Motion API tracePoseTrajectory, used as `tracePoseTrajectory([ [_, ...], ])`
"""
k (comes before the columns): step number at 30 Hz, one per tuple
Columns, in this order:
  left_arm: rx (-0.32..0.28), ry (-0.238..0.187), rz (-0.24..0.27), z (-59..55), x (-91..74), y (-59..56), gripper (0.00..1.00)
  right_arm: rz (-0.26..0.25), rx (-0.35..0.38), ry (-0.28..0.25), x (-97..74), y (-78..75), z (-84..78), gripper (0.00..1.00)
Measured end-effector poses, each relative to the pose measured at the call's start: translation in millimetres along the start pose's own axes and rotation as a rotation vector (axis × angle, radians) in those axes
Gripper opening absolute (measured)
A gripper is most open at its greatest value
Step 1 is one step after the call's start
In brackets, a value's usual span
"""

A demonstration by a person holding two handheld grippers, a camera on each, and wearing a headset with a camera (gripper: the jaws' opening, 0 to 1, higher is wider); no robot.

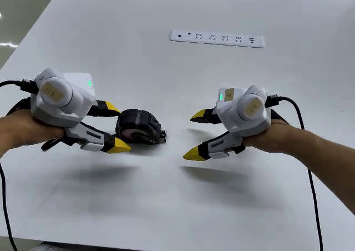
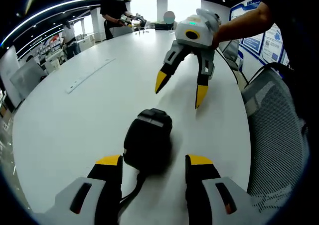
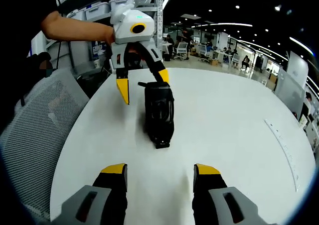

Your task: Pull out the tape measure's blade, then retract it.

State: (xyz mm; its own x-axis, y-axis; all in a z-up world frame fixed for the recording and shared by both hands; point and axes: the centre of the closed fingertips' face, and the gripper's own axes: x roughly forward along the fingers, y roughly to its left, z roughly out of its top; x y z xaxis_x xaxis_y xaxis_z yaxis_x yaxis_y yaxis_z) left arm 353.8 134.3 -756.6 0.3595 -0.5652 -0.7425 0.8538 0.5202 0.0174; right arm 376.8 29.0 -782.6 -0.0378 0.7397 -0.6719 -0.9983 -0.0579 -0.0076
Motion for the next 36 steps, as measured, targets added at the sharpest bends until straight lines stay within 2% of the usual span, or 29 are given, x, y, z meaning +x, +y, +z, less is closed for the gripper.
tracePoseTrajectory([
  [12,0.043,0.023,-0.019,3.2,8.5,4.1,0.41,0.042,-0.053,-0.001,16.6,-0.7,8.6,0.35],
  [21,0.065,0.038,-0.036,3.7,11.1,9.3,0.35,0.069,-0.074,-0.008,24.1,-0.3,15.2,0.28],
  [27,0.088,0.059,-0.050,0.2,12.4,10.6,0.30,0.093,-0.099,0.001,32.6,1.0,18.7,0.25],
  [36,0.108,0.046,-0.067,0.1,14.1,11.3,0.27,0.112,-0.135,0.018,42.3,2.4,22.7,0.20],
])
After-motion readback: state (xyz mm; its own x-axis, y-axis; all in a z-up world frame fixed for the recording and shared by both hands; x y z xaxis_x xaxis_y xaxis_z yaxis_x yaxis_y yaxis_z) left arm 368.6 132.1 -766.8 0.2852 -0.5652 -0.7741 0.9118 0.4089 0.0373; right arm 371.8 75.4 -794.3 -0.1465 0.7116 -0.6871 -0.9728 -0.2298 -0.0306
